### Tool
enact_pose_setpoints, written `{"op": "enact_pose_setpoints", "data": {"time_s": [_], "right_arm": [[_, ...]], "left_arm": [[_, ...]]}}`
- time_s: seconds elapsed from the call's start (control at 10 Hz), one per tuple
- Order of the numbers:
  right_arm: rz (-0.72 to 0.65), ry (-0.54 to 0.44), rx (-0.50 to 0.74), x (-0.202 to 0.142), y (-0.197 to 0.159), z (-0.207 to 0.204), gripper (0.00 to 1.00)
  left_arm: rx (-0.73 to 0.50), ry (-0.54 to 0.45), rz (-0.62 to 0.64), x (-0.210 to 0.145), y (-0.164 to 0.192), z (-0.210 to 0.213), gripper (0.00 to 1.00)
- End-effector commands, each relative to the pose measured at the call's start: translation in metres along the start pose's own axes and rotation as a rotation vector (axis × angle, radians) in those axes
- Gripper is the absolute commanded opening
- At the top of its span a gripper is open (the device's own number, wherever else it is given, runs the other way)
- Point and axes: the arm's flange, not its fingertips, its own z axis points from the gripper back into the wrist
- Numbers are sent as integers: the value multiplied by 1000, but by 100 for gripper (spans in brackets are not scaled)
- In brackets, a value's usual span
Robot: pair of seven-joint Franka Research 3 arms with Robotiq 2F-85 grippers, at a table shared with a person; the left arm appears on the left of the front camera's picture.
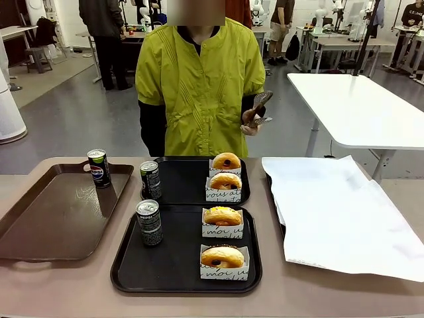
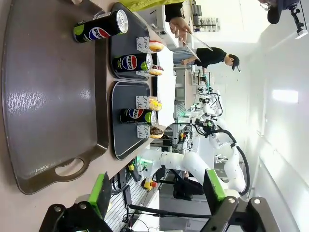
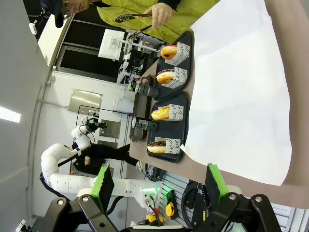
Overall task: Set up donuts and drinks on trays.
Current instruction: Pick up one Pepsi coke from the Handle tray and place it on the Flat Tray without a Pepsi coke.
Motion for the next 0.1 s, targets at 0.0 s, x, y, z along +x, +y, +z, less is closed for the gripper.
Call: {"op": "enact_pose_setpoints", "data": {"time_s": [0.0], "right_arm": [[19,-9,19,2,0,-1,100]], "left_arm": [[0,11,1,-2,0,2,100]]}}
